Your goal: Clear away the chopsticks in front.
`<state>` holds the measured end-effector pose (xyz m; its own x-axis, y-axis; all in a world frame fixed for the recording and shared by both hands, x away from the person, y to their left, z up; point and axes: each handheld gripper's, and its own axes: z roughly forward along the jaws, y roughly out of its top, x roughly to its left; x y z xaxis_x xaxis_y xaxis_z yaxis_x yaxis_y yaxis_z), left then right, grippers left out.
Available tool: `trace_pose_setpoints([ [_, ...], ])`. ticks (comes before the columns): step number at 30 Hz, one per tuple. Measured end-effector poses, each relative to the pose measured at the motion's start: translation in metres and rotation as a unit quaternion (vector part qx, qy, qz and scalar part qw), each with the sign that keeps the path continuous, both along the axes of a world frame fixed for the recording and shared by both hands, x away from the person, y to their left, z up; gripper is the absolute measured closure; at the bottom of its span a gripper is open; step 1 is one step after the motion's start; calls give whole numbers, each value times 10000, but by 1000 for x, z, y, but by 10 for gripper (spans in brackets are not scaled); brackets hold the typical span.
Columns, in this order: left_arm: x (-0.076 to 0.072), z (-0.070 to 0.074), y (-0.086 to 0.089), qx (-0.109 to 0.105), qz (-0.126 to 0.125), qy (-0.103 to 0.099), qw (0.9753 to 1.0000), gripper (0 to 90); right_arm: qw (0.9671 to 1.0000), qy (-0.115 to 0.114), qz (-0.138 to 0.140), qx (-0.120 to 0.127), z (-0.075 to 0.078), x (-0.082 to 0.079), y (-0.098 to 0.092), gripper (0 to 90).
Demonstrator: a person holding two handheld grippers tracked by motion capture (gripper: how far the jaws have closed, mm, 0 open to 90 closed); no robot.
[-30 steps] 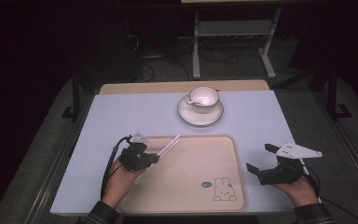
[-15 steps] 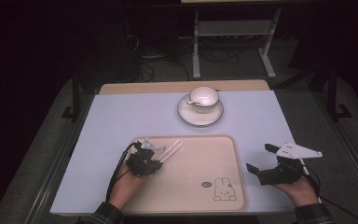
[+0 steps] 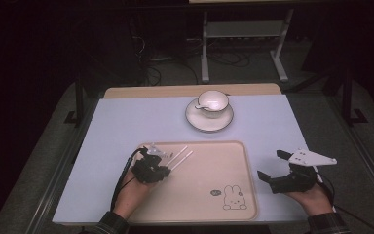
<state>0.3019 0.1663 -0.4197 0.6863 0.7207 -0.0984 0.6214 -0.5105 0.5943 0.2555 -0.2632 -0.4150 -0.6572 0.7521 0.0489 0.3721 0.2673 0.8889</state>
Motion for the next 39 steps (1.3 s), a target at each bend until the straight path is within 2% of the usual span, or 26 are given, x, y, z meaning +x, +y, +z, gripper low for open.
trace_pose_setpoints([
  [2,2,4,-3,-66,-70,-55,9999,808,10000,0,-3,3,0,0,0,0],
  [4,10,6,-14,-202,-312,11,9993,893,10000,11,-3,0,0,0,1,0],
  [6,13,5,-19,-197,-384,11,9991,894,10000,11,1,-9,0,0,1,0],
  [7,21,0,-29,-140,-523,43,9985,894,10000,10,-7,-13,0,0,1,0],
  [9,29,-6,-39,-140,-601,97,9980,894,10000,19,-11,-7,0,0,1,0],
  [10,29,-6,-39,-140,-601,97,9980,894,10000,19,-11,-7,0,0,1,0],
  [12,40,-14,-50,9,-666,66,9978,894,10000,13,-3,-18,-1,1,0,0],
  [13,44,-15,-52,-34,-649,30,9979,894,10000,10,-3,-16,0,1,0,0],
  [15,49,-15,-54,39,-614,-43,9981,894,10000,7,-9,-8,-1,1,-1,0],
  [18,55,-15,-54,35,-564,-109,9983,894,10000,23,-17,-7,-1,1,-1,0],
  [22,64,-16,-47,30,-378,-154,9992,894,10000,4,-7,-9,-1,1,-1,0],
  [27,71,-16,-29,16,-97,-147,9998,895,10000,14,-3,-24,-1,1,0,0],
  [34,69,-14,-10,74,70,-109,9999,894,10000,9,-15,-7,-1,1,-1,0],
  [39,62,-14,16,49,230,-18,9997,894,10000,4,-13,-2,-1,1,-1,0],
])
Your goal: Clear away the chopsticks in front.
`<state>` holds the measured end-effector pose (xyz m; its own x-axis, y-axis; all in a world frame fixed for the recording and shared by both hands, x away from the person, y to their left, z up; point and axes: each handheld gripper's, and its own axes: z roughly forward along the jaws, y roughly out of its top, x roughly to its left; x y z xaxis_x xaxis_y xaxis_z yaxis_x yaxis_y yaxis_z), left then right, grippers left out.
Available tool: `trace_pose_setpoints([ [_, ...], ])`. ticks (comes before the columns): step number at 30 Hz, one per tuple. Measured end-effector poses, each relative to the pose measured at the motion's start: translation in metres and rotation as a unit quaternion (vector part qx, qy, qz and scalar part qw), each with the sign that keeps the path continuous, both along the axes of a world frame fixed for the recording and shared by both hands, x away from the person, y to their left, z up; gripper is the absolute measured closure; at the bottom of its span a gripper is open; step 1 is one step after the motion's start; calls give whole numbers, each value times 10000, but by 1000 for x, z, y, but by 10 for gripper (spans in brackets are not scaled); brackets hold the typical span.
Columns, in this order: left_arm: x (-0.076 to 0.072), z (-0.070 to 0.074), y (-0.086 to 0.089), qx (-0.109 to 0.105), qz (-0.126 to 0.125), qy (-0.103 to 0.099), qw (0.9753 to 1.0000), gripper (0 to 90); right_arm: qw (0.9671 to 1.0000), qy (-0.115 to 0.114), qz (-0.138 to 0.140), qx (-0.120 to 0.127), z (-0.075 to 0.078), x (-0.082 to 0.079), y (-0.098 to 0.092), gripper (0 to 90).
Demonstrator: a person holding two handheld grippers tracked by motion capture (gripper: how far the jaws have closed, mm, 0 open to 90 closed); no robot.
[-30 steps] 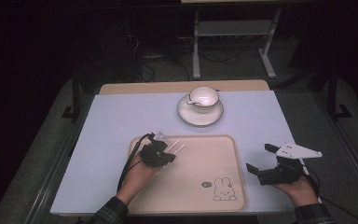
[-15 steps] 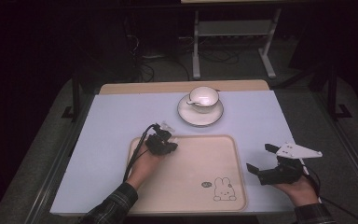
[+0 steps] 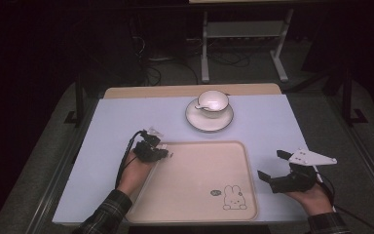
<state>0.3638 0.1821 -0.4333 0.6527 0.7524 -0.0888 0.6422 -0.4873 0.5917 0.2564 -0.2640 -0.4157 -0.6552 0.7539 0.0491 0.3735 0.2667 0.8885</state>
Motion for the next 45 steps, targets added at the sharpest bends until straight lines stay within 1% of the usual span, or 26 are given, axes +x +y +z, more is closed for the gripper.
trace_pose_setpoints([
  [1,0,0,0,0,0,0,10000,894,10000,0,0,0,0,0,0,0],
  [2,-4,0,8,-44,41,64,10000,894,10000,3,-1,3,0,0,0,0],
  [4,-10,0,15,-97,43,135,9999,893,10000,8,-4,3,0,0,0,0],
  [5,-10,0,15,-97,43,135,9999,893,10000,9,-8,3,0,0,-1,0],
  [8,-21,1,23,-109,40,194,9997,892,10000,13,-20,23,-1,0,-2,0],
  [9,-30,2,27,-122,53,231,9996,892,10000,13,-20,26,-1,0,-2,0],
  [10,-34,1,29,-131,47,233,9996,891,10000,13,-26,30,-1,0,-2,0],
  [11,-34,1,29,-131,47,233,9996,891,10000,13,-26,30,-1,0,-2,0],
  [12,-42,2,33,-122,43,233,9996,891,10000,20,-25,28,-1,0,-2,0],
  [13,-42,2,33,-122,43,233,9996,891,10000,20,-25,28,-1,0,-2,0],
  [14,-47,2,36,-31,40,190,9998,890,10000,17,-13,24,-1,0,-2,0],
  [17,-49,3,40,29,71,156,9998,890,10000,20,-9,21,-1,0,-2,0],
  [19,-51,3,45,85,147,118,9998,890,10000,23,-8,13,-1,0,-1,0],
  [22,-50,3,49,109,189,110,9997,890,10000,14,-4,14,-1,0,-1,0],
  [27,-50,3,48,122,172,93,9997,886,10000,15,7,-1,-1,0,0,0],
  [28,-51,4,48,114,153,75,9998,872,10000,13,3,1,-1,0,0,0],
  [30,-52,7,49,30,131,-13,9999,835,10000,19,4,-9,-1,0,0,0],
  [33,-54,16,53,-217,96,-237,9994,735,10000,4,13,-23,0,0,1,0],
  [34,-55,18,55,-276,88,-333,9990,681,10000,2,10,-20,0,0,1,0],
  [36,-59,24,60,-461,62,-498,9977,592,10000,3,8,-10,0,0,1,0],
  [38,-63,29,66,-632,62,-654,9958,481,10000,2,18,-23,0,-1,1,0],
  [39,-65,30,70,-675,21,-767,9948,437,10000,2,16,-20,0,-1,1,0],
  [40,-68,32,73,-727,37,-845,9938,387,10000,-5,15,-9,0,-1,1,0],
  [42,-72,33,80,-825,38,-940,9921,345,10000,-23,20,11,1,-1,1,0],
  [43,-74,34,83,-839,51,-994,9915,321,10000,-25,22,11,1,-1,1,0],
  [45,-78,34,89,-920,84,-1049,9902,280,10000,-24,30,5,1,-1,2,0],
])
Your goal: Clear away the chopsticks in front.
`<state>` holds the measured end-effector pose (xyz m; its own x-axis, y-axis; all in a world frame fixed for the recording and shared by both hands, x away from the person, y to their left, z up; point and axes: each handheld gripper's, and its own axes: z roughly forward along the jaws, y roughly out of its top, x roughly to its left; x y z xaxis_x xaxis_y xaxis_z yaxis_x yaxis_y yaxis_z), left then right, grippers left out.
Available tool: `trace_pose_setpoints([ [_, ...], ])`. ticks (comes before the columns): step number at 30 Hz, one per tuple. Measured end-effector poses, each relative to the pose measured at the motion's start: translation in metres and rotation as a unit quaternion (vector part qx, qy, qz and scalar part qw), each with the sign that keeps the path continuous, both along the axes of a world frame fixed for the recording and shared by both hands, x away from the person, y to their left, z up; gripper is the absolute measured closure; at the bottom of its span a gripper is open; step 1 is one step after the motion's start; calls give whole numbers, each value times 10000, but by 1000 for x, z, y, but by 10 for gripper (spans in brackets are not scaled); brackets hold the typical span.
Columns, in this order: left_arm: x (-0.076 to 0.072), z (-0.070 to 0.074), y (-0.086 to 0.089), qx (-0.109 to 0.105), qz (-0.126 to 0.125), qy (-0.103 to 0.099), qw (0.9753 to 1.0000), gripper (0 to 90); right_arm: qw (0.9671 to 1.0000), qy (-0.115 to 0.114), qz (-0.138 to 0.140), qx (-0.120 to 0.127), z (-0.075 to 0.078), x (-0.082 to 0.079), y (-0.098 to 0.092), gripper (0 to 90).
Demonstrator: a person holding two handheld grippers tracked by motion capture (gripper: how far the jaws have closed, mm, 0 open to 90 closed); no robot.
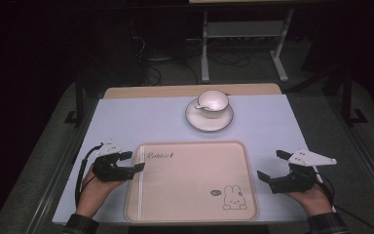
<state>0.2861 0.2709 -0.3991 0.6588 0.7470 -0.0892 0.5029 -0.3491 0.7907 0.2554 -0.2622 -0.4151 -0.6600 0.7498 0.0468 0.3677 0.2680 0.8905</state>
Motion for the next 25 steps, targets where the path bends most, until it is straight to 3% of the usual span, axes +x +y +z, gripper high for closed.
trace_pose_setpoints([
  [9,-13,-6,22,4,64,-295,9995,142,10000,-20,-16,23,1,0,-1,0],
  [25,-13,-10,26,22,112,-257,9996,135,10000,-58,-9,68,0,-1,-1,0],
])
